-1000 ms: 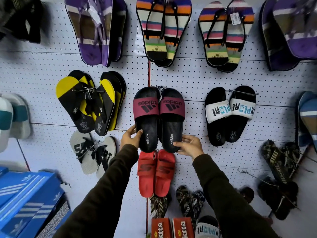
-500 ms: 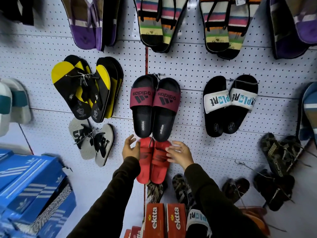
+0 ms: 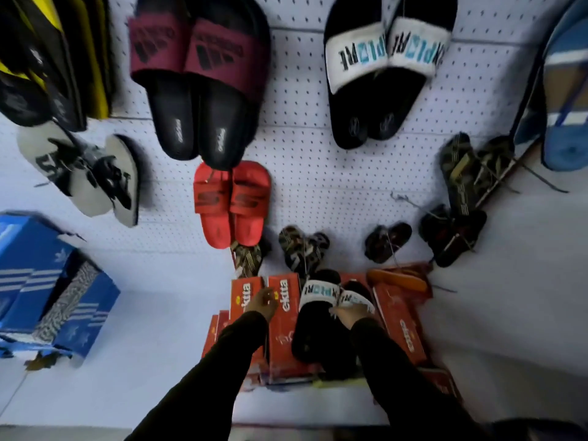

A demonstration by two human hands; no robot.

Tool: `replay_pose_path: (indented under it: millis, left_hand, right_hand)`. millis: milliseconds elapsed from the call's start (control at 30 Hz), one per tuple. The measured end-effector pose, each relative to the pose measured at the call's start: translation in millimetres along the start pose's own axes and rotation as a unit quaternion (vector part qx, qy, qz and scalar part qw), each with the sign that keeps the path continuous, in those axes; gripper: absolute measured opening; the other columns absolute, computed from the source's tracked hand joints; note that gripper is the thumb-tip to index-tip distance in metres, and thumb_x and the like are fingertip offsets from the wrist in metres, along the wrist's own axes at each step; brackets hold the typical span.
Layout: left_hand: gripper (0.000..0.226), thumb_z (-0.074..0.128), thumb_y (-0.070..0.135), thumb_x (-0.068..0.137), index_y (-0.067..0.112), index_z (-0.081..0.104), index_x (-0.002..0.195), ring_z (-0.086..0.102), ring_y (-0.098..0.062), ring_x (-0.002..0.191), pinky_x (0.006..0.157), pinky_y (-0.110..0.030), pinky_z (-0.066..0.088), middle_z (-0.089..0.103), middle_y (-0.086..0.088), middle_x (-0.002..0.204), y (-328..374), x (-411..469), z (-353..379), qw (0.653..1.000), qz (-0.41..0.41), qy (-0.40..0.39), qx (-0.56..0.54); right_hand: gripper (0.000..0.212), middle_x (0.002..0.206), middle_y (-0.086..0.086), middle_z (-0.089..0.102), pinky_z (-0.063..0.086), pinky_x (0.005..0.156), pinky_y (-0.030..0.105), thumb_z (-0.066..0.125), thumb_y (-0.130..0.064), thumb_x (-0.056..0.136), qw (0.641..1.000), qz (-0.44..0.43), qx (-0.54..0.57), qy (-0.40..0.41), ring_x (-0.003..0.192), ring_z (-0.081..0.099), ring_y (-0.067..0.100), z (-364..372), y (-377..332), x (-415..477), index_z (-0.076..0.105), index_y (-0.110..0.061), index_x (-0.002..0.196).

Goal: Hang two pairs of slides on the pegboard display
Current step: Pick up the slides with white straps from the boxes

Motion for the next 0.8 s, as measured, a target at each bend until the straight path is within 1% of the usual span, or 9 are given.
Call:
replay_pose_path:
  millis: [67,133,200,300,333,433,533,667,800]
  left_hand:
    - [0.049,0.05,0.005,0.095,0.001,0.041,0.143,0.051,-0.036,0.129,0.106,-0.036,0.041,0.052,-0.023,0.141,-13.8,-2.9,29.5,0.998,-0.04,-0.049,0.031]
    - [0.052,0.049,0.01,0.096,0.001,0.035,0.146,0.047,-0.035,0.133,0.111,-0.036,0.036,0.047,-0.022,0.145,-23.1,-5.7,55.3,0.993,-0.076,-0.085,0.044]
    - [0.055,0.049,0.01,0.095,0.001,0.032,0.147,0.042,-0.035,0.137,0.114,-0.037,0.031,0.043,-0.022,0.149,-30.9,-6.1,74.5,0.989,-0.094,-0.099,0.059]
    - [0.054,0.053,0.013,0.094,0.0,0.037,0.144,0.044,-0.036,0.136,0.113,-0.039,0.032,0.044,-0.023,0.147,-35.4,-0.2,89.7,0.988,-0.09,-0.09,0.091]
    - [0.054,0.054,0.016,0.094,0.001,0.039,0.144,0.045,-0.036,0.135,0.112,-0.039,0.034,0.046,-0.023,0.146,-35.9,1.4,91.5,0.987,-0.089,-0.084,0.106]
    - [0.052,0.056,0.02,0.093,0.003,0.046,0.141,0.049,-0.035,0.132,0.111,-0.038,0.036,0.052,-0.02,0.143,-38.1,7.7,93.6,0.985,-0.091,-0.092,0.115]
    - [0.048,0.061,0.011,0.09,-0.003,0.052,0.135,0.054,-0.036,0.127,0.111,-0.042,0.038,0.057,-0.024,0.136,-43.8,9.8,93.8,0.983,-0.13,-0.117,0.049]
    - [0.047,0.065,0.005,0.087,-0.003,0.054,0.132,0.06,-0.037,0.12,0.098,-0.043,0.05,0.06,-0.025,0.132,-49.1,-3.4,89.7,0.97,-0.192,-0.132,-0.063]
    - [0.049,0.069,0.012,0.085,-0.002,0.055,0.131,0.062,-0.037,0.117,0.095,-0.044,0.052,0.063,-0.023,0.128,-41.9,-19.8,81.6,0.98,-0.155,-0.103,-0.078]
  right_hand:
    - [0.08,0.152,0.019,0.047,0.044,0.108,0.039,0.068,-0.033,0.087,0.999,0.044,0.026,-0.01,0.135,0.051,0.035,0.6,32.2,7.1,0.033,-0.005,0.153]
    - [0.068,0.145,0.021,0.054,0.048,0.099,0.039,0.065,-0.024,0.088,0.998,0.05,0.036,-0.004,0.13,0.057,0.036,2.1,53.1,15.6,0.041,-0.003,0.148]
    - [0.055,0.142,0.022,0.056,0.047,0.098,0.041,0.061,-0.013,0.092,0.995,0.053,0.088,-0.003,0.126,0.058,0.036,9.1,69.8,21.7,0.046,0.002,0.143]
    - [0.02,0.114,0.023,0.063,0.049,0.087,0.045,0.058,-0.005,0.093,0.979,0.093,0.176,-0.034,0.102,0.064,0.037,17.6,87.1,27.4,0.061,-0.001,0.113]
    - [0.011,0.106,0.02,0.062,0.05,0.085,0.046,0.059,-0.005,0.093,0.973,0.108,0.2,-0.049,0.1,0.063,0.039,19.2,91.2,26.0,0.06,-0.005,0.104]
    - [0.034,0.123,0.02,0.062,0.051,0.094,0.048,0.065,-0.003,0.091,0.964,0.121,0.235,-0.041,0.114,0.061,0.04,13.3,99.5,28.7,0.056,-0.002,0.124]
    - [0.052,0.135,0.026,0.06,0.048,0.104,0.056,0.068,0.001,0.087,0.959,0.109,0.259,-0.037,0.119,0.061,0.04,3.8,106.7,30.6,0.053,0.005,0.137]
    - [0.055,0.141,0.024,0.057,0.046,0.107,0.055,0.061,0.008,0.09,0.943,0.092,0.314,-0.061,0.131,0.054,0.044,-8.9,110.2,21.1,0.05,-0.003,0.143]
    - [0.053,0.137,0.024,0.061,0.05,0.102,0.05,0.066,0.008,0.086,0.947,0.039,0.317,-0.039,0.126,0.059,0.042,-21.4,100.3,9.8,0.056,-0.004,0.137]
Point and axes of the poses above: each hand's wrist, its own x-axis towards the middle knuckle, its own z-axis out of the palm, y = z × x, the point moved 2 cm from there along x, towards the middle knuckle
